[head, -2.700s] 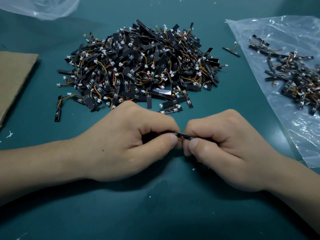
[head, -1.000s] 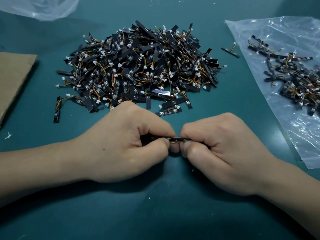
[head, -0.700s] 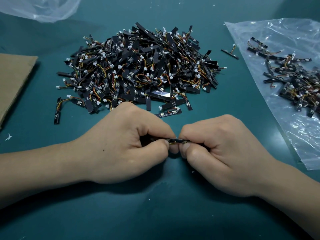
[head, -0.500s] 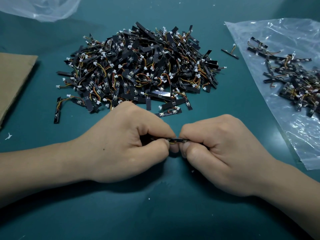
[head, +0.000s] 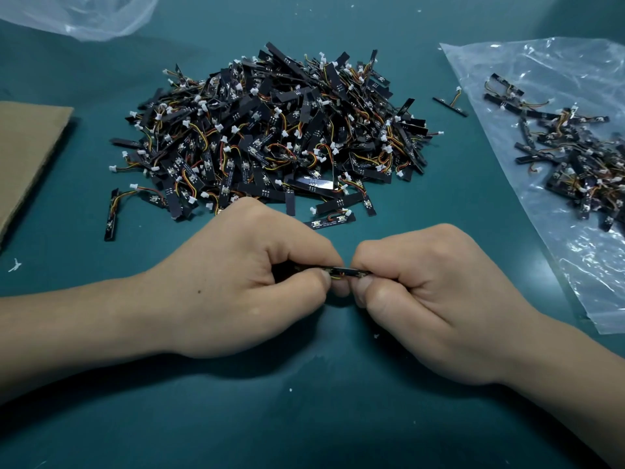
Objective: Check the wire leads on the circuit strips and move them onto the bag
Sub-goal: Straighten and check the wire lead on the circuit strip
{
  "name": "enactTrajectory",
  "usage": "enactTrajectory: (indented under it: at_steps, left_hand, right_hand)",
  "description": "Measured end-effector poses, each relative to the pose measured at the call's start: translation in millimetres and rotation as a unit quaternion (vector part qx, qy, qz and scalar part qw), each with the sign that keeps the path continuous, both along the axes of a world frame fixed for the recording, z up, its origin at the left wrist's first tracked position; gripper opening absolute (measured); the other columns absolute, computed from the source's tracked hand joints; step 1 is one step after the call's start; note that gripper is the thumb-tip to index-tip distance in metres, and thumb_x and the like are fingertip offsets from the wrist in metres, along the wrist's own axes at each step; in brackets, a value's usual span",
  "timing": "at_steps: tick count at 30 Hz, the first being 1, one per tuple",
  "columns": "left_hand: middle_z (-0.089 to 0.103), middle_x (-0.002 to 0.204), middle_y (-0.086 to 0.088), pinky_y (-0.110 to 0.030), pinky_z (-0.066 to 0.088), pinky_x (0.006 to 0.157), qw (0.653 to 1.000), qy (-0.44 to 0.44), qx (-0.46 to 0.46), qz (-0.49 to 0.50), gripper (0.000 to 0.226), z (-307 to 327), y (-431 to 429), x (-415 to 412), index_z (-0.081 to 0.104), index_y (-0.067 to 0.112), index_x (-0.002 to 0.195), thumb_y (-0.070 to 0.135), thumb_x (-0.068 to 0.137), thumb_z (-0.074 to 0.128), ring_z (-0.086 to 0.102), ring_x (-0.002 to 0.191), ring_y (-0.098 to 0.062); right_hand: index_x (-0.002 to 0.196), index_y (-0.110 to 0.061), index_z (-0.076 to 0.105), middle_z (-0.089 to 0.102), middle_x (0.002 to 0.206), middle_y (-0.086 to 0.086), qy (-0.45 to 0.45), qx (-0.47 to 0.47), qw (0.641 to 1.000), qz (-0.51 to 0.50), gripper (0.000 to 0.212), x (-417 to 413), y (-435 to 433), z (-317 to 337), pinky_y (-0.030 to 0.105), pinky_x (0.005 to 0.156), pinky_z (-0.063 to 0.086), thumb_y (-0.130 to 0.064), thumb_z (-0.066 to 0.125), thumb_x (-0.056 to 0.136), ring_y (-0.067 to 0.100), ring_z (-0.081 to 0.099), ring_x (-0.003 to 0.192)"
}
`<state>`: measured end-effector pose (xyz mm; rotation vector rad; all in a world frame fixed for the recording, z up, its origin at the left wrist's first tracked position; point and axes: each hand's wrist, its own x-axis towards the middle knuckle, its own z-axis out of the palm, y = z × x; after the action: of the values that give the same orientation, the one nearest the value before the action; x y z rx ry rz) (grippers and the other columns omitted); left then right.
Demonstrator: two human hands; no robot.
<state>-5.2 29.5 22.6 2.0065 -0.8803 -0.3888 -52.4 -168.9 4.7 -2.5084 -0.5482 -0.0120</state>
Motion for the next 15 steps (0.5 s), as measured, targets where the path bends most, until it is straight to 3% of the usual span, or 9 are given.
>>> enactTrajectory:
  at_steps: [10, 15]
  left_hand:
    - [0.063, 0.058, -0.005, -0.035, 0.045, 0.060, 1.000, -0.011, -0.010, 0.002, 0.038, -5.5, 1.8, 0.4, 0.073, -0.009, 0.086, 0.023, 0.079, 0.053, 0.051, 0.056, -0.019]
    - [0.056, 0.060, 0.014, -0.024, 0.041, 0.063, 0.999, -0.022, -0.028, 0.013, 0.038, -6.4, 2.0, 0.9, 0.073, -0.005, 0.093, 0.026, 0.083, 0.055, 0.050, 0.057, -0.002]
  right_hand:
    - [0.066, -0.013, 0.048, 0.043, 0.055, -0.001, 0.000, 0.000, 1.000, -0.008, 0.026, 0.3, -1.3, -2.3, 0.047, 0.050, 0.039, -0.023, 0.050, 0.090, 0.025, 0.044, 0.055]
    - [0.073, -0.015, 0.054, 0.044, 0.056, -0.003, 0.002, 0.033, 0.999, 0.002, 0.037, -0.9, -3.7, -2.2, 0.044, 0.051, 0.040, -0.040, 0.044, 0.098, 0.023, 0.046, 0.054]
